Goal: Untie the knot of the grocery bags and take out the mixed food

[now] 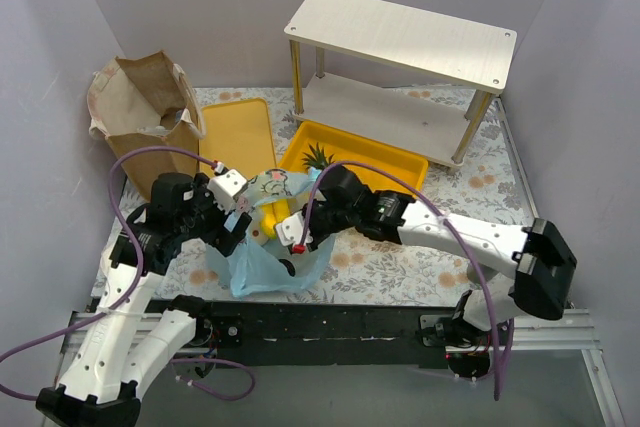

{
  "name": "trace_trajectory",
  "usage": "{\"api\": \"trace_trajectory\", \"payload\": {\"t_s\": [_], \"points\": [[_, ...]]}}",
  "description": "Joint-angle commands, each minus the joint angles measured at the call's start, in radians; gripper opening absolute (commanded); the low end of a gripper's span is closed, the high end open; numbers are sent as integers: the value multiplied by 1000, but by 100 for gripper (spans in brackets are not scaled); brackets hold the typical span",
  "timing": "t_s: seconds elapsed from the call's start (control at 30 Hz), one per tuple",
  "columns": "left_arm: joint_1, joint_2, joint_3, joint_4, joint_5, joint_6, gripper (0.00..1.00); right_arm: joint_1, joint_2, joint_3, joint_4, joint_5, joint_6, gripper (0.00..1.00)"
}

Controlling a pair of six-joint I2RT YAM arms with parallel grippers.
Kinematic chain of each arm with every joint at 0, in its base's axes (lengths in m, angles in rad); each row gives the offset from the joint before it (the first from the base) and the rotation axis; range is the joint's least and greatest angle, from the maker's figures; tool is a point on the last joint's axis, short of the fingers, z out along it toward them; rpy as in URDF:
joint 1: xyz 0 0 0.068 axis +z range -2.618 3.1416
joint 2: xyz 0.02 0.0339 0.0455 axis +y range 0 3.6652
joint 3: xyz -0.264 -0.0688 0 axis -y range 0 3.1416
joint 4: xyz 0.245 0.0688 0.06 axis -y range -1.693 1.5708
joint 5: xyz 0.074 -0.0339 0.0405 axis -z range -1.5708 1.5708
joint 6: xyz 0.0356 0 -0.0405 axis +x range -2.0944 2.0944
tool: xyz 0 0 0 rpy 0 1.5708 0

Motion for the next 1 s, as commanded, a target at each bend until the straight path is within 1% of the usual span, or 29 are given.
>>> {"api": "trace_trajectory", "payload": {"t_s": [0.0, 0.03, 0.1, 0.13, 0.17, 0.2, 0.23, 0.27, 0.3, 0.33, 0.37, 0.43, 0.5, 0.53, 0.57, 0.6, 0.67, 0.7, 0.73, 0.83, 0.9, 0.93, 0.97], "points": [[5, -19, -11, 10, 12, -5, 98, -33, -91, 87, 13, -153, 318, 1], [5, -20, -8, 18, -9, -5, 98, -65, -93, 112, 15, -222, 377, 1], [5, -23, -11, 36, -59, -9, 98, -102, -90, 132, 24, -291, 494, 1], [5, -26, -16, 71, -136, -17, 98, -146, -79, 167, 24, -386, 599, 1], [5, -29, -19, 90, -167, -35, 98, -169, -68, 184, 22, -438, 656, 1], [7, -29, -19, 104, -193, -39, 98, -213, -44, 198, 56, -487, 713, 1], [8, -34, -19, 122, -221, -39, 98, -238, -32, 193, 106, -591, 887, 1], [11, -35, -19, 130, -234, -40, 98, -264, -16, 164, 228, -658, 1021, 1], [11, -35, -19, 139, -244, -42, 98, -305, -7, 140, 348, -705, 1151, 1], [11, -32, -18, 150, -251, -42, 98, -310, 1, 138, 413, -718, 1236, 1], [13, -29, -14, 156, -262, -45, 98, -307, 2, 167, 401, -715, 1219, 1], [16, -28, -14, 170, -261, -51, 98, -303, 7, 196, 453, -747, 1269, 1], [19, -22, -13, 171, -261, -46, 98, -297, 27, 303, 437, -764, 1284, 1], [19, -20, -14, 170, -291, -43, 98, -294, 36, 348, 427, -785, 1290, 1], [21, -20, -14, 170, -296, -40, 98, -292, 54, 388, 412, -789, 1307, 1], [21, -22, -17, 165, -308, -33, 98, -289, 62, 476, 407, -787, 1320, 1], [19, -28, -24, 162, -322, -25, 98, -289, 80, 562, 407, -773, 1329, 1], [19, -29, -28, 165, -340, -25, 98, -290, 85, 642, 401, -766, 1309, 1], [21, -32, -31, 170, -356, -23, 98, -292, 90, 684, 400, -750, 1303, 1], [31, -37, -33, 205, -406, -23, 98, -312, 84, 777, 397, -712, 1258, 1], [54, -20, -22, 227, -413, -28, 98, -329, 71, 787, 409, -681, 1264, 1], [63, -12, -13, 231, -406, -36, 98, -330, 61, 776, 388, -627, 1172, 1], [77, -5, -7, 234, -397, -39, 98, -330, 38, 776, 325, -583, 1090, 1]]}}
